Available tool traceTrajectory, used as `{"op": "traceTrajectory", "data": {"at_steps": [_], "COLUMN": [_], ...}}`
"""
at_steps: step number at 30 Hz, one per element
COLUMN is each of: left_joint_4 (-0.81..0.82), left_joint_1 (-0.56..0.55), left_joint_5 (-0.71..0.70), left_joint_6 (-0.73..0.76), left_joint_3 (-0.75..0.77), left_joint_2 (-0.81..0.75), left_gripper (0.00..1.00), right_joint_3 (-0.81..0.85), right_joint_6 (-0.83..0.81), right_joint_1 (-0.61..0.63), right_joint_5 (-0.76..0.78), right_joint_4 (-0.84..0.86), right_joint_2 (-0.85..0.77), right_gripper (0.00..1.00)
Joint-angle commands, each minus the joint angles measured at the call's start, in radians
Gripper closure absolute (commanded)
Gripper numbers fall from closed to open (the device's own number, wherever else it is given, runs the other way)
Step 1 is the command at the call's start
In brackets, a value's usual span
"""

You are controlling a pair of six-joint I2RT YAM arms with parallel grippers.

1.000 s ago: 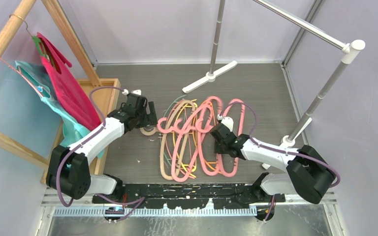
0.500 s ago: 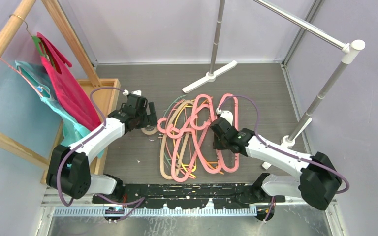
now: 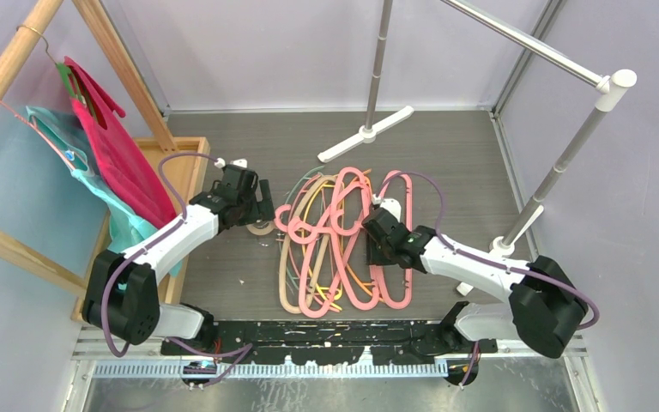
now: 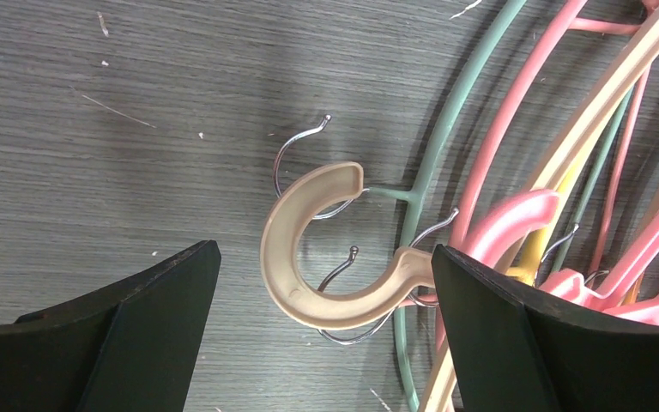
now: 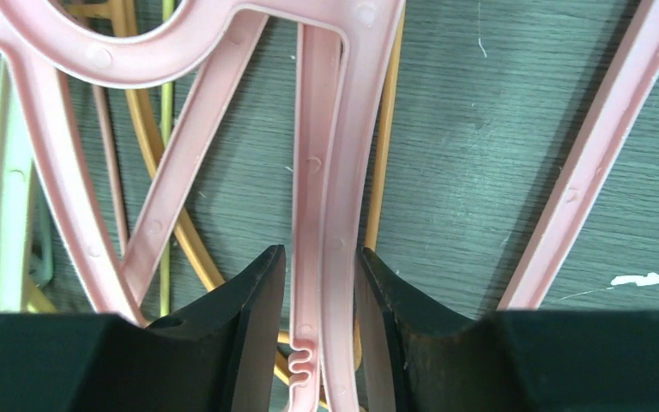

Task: Organize the hangers

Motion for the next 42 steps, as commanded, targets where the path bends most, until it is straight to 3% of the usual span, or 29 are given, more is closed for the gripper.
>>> {"op": "traceTrajectory", "data": {"at_steps": [1, 14, 15, 17, 21, 32, 38, 42], "left_joint_4": [0.037, 0.038, 0.036, 0.033, 0.028, 0.034, 0.036, 0.038], "left_joint_1": [-0.004, -0.004, -0.004, -0.004, -0.004, -0.003, -0.004, -0.004], "left_joint_5": [-0.004, -0.007, -0.009, -0.009, -0.014, -0.027, -0.019, -0.018], "left_joint_6": [-0.010, -0.013, -0.014, -0.016, -0.019, -0.019, -0.023, -0.025], "left_joint_3": [0.004, -0.003, -0.003, -0.003, -0.003, -0.001, -0.001, -0.005], "left_joint_2": [0.004, 0.020, 0.021, 0.021, 0.018, 0.030, 0.051, 0.056], "left_gripper": [0.02, 0.02, 0.02, 0.02, 0.02, 0.02, 0.02, 0.02], "right_joint_3": [-0.013, -0.085, -0.086, -0.085, -0.063, 0.104, 0.097, 0.089], "right_joint_6": [-0.010, 0.019, 0.019, 0.021, 0.023, 0.005, -0.009, 0.015], "right_joint_1": [0.004, 0.004, 0.005, 0.005, 0.005, 0.004, 0.004, 0.005], "right_joint_5": [0.010, 0.023, 0.023, 0.028, 0.054, -0.010, -0.090, -0.061], "right_joint_4": [0.066, 0.078, 0.079, 0.077, 0.039, -0.103, -0.036, 0.010], "right_joint_2": [0.011, 0.001, 0.001, -0.006, -0.049, -0.230, -0.215, -0.218], "right_gripper": [0.60, 0.62, 0.67, 0.88, 0.97, 0.96, 0.94, 0.99]}}
